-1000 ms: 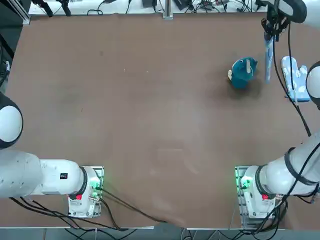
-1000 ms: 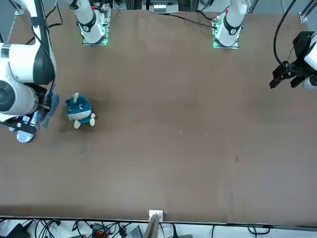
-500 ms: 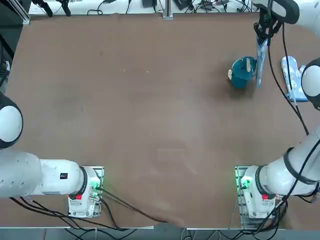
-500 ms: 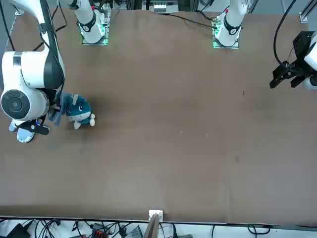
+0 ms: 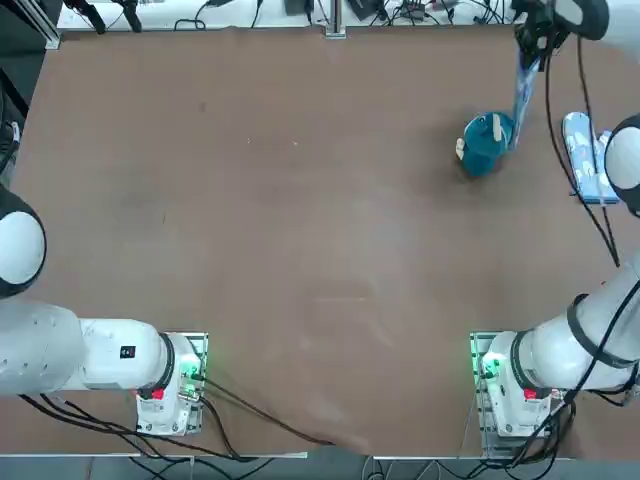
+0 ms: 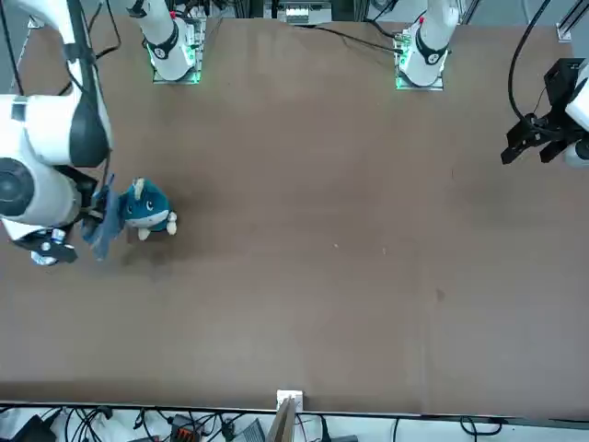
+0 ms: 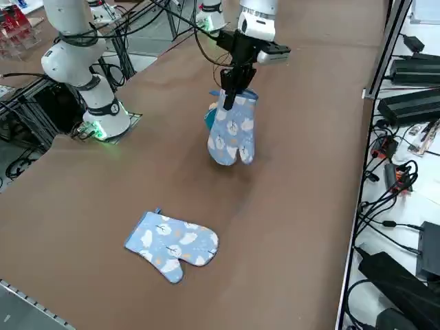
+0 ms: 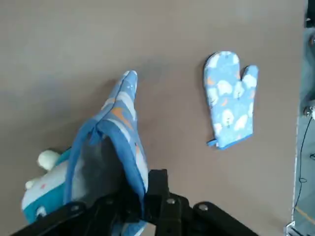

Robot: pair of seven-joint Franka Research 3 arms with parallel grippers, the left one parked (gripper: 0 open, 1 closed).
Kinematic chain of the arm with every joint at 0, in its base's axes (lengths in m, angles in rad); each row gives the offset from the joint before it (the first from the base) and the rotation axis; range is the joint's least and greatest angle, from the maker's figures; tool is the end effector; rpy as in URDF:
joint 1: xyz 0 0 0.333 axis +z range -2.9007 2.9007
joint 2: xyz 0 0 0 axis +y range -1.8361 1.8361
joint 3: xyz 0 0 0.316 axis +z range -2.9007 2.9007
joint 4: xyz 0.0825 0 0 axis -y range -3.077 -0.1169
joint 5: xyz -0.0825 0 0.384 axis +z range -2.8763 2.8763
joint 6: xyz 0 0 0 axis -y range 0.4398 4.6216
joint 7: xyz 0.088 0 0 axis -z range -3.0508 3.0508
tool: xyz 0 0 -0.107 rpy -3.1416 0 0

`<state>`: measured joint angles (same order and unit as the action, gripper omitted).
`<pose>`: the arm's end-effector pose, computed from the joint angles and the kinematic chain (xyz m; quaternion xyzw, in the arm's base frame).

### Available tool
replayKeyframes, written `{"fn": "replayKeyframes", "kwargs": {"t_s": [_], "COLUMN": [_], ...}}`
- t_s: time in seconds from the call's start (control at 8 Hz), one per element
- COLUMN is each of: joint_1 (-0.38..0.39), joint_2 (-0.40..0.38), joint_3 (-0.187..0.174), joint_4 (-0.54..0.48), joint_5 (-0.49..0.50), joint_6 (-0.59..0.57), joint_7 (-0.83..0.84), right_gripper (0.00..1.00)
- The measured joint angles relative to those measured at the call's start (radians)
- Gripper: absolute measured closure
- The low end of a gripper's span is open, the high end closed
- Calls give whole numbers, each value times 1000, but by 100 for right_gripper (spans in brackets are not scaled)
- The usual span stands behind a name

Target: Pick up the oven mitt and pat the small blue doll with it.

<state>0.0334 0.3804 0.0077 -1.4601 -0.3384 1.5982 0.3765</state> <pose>0.6483 -0.0088 0.4536 0.9692 -0.1389 -0.0823 0.1862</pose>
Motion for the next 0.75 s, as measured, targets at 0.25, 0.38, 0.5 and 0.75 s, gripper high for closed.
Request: {"fn": "replayKeyframes", "kwargs": {"t_s": [0.25, 0.38, 0.5, 0.75], "joint_1": [-67, -105, -144, -236], "joint_2": [2, 10, 20, 36], "joint_3": [-5, -6, -7, -8], "joint_4": [13, 13, 7, -62], "joint_5": [-119, -207, -296, -464], "joint_6": [-1, 0, 14, 157], "joint_7": [-102, -157, -207, -248], "right_gripper": [96, 96, 96, 96]}}
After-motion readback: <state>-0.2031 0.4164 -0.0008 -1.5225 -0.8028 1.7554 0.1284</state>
